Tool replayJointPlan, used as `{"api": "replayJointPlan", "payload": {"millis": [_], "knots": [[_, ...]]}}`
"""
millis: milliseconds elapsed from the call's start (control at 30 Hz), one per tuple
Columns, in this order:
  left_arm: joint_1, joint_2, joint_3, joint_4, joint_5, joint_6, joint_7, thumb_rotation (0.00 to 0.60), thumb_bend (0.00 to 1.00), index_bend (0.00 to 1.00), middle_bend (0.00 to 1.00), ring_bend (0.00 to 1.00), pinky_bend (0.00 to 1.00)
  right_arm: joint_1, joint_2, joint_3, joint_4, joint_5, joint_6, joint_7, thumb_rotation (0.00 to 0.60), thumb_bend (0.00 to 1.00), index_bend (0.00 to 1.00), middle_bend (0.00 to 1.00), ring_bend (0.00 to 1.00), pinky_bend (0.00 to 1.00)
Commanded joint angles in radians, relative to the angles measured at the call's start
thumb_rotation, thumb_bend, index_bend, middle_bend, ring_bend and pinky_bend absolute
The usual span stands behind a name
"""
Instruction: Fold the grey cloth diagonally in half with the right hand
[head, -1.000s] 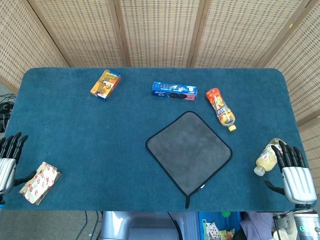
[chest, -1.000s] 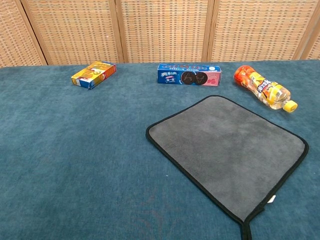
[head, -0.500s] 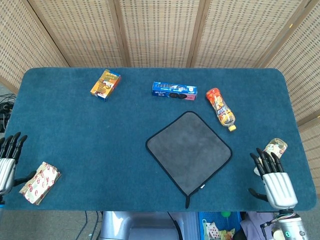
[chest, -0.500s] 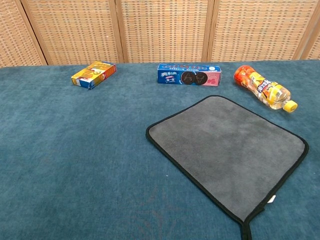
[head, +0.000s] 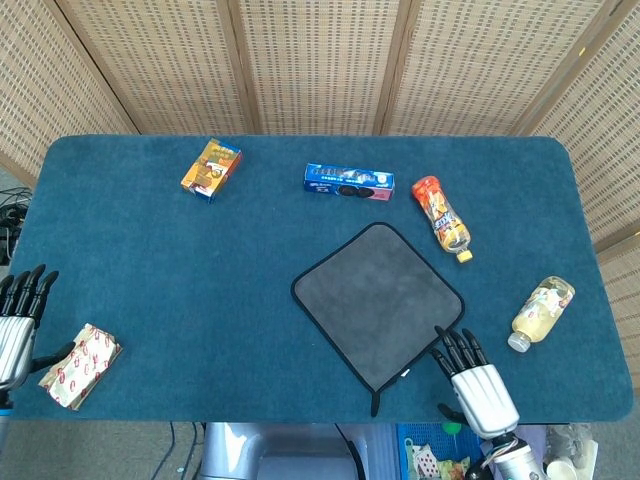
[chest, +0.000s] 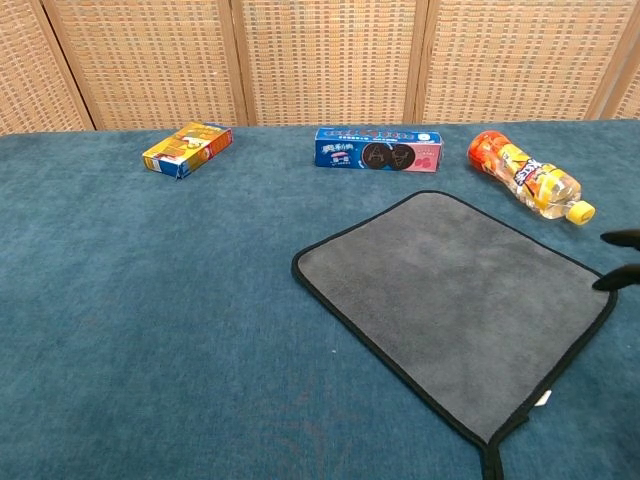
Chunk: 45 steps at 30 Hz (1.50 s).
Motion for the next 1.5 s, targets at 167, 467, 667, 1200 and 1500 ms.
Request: {"api": "replayJointPlan", "payload": {"millis": [167,467,667,1200,1500], "knots": [[-0.002,-0.003,0.001,0.001,0.001,-0.004,0.007,0.600,0.17,0.00,0.00,0.00,0.00,0.009,-0.065,0.002,0.016,-0.021,-0.006,0.003,0.600,0.07,0.27,0.00,0.00,0.00],[-0.002,-0.005,-0.001,0.004,0.001,0.000,0.002,0.600,0.17,0.00,0.00,0.00,0.00,0.024,-0.153,0.010,0.067,-0.021,-0.024,0.011,0.600,0.07,0.36,0.00,0.00,0.00],[-0.004,-0.008,-0.003,0.008,-0.004,-0.005,0.001,0.600,0.17,0.00,0.00,0.00,0.00,0.028,-0.194,0.017,0.092,-0.003,-0.032,0.020,0.600,0.07,0.37,0.00,0.00,0.00],[-0.007,-0.010,-0.006,0.010,-0.017,-0.013,0.003,0.600,0.17,0.00,0.00,0.00,0.00,0.050,-0.279,0.022,0.165,0.036,-0.073,0.028,0.600,0.07,0.37,0.00,0.00,0.00],[-0.006,-0.010,-0.008,0.010,-0.020,-0.010,0.004,0.600,0.17,0.00,0.00,0.00,0.00,0.068,-0.313,0.029,0.189,0.053,-0.094,0.032,0.600,0.07,0.37,0.00,0.00,0.00]]}}
